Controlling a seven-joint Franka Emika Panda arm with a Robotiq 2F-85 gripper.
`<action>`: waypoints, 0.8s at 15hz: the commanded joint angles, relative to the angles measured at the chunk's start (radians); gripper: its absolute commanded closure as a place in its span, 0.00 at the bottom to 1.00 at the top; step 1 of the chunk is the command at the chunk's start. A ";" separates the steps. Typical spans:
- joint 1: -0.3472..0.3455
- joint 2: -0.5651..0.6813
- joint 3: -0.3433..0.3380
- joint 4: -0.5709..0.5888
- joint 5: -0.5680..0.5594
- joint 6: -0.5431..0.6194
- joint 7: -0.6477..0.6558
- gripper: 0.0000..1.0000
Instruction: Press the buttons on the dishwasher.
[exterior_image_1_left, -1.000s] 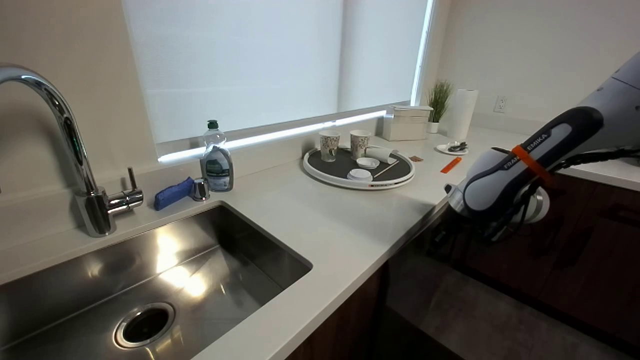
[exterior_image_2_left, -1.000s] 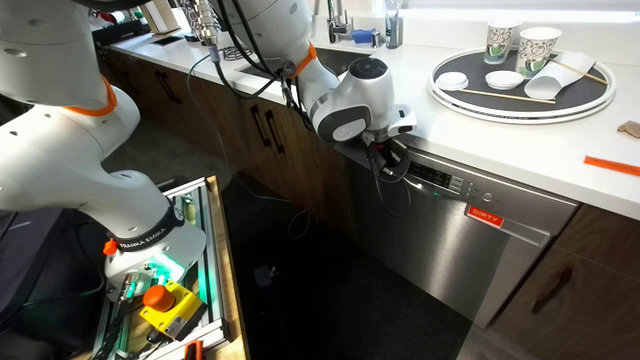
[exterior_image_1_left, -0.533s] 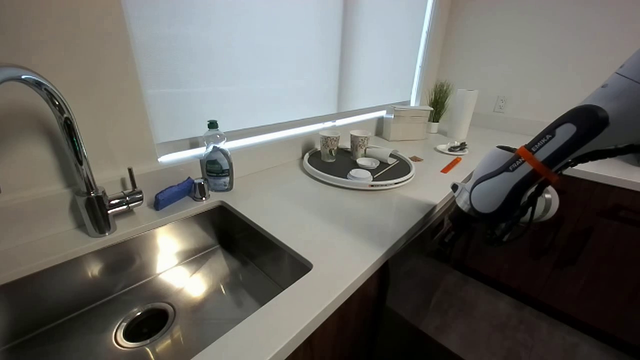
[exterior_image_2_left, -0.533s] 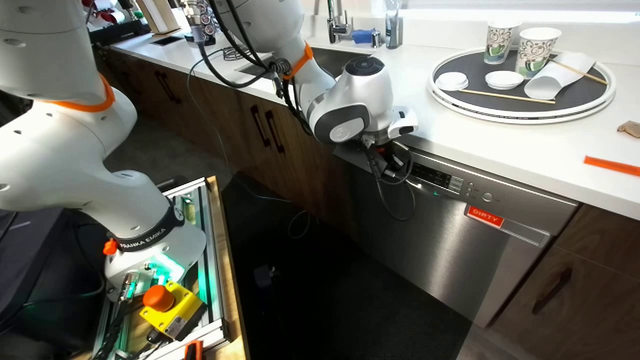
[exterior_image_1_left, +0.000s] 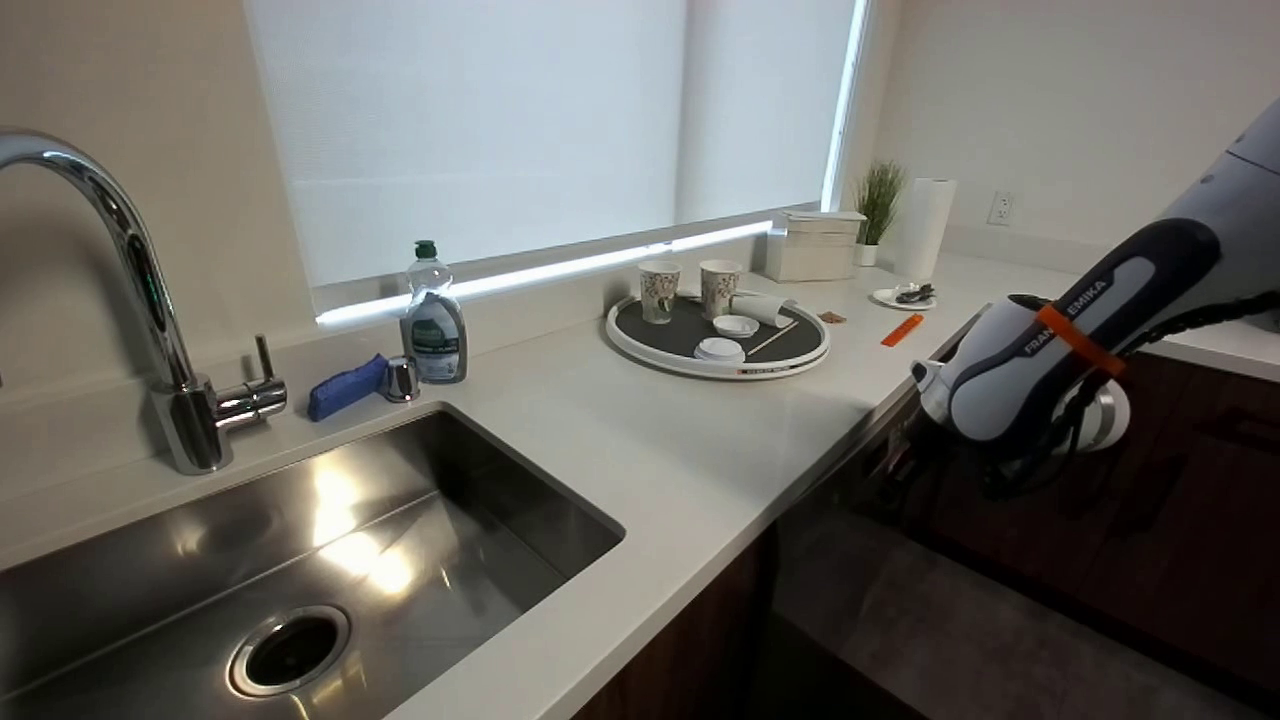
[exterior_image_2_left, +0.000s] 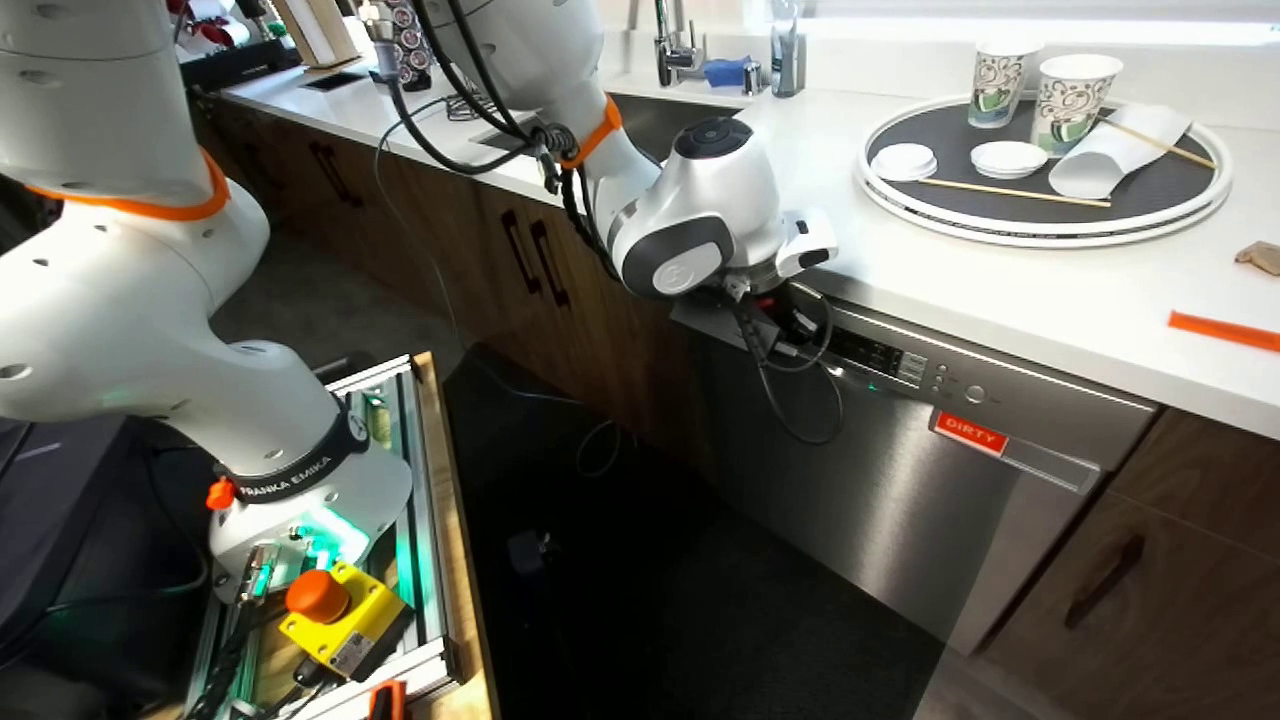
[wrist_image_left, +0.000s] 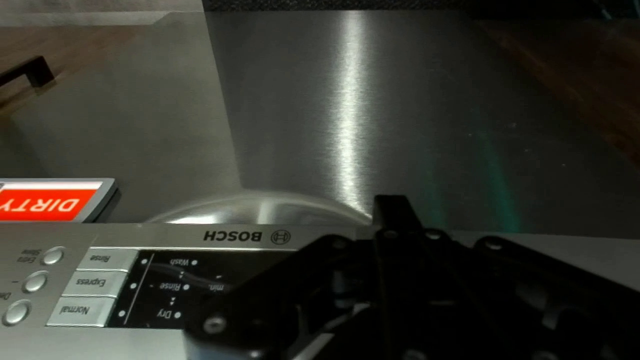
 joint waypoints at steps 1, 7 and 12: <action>-0.004 0.013 -0.001 -0.011 -0.042 0.049 0.005 1.00; -0.015 0.034 0.007 0.000 -0.064 0.071 0.009 1.00; -0.031 0.053 0.018 0.007 -0.084 0.094 0.013 1.00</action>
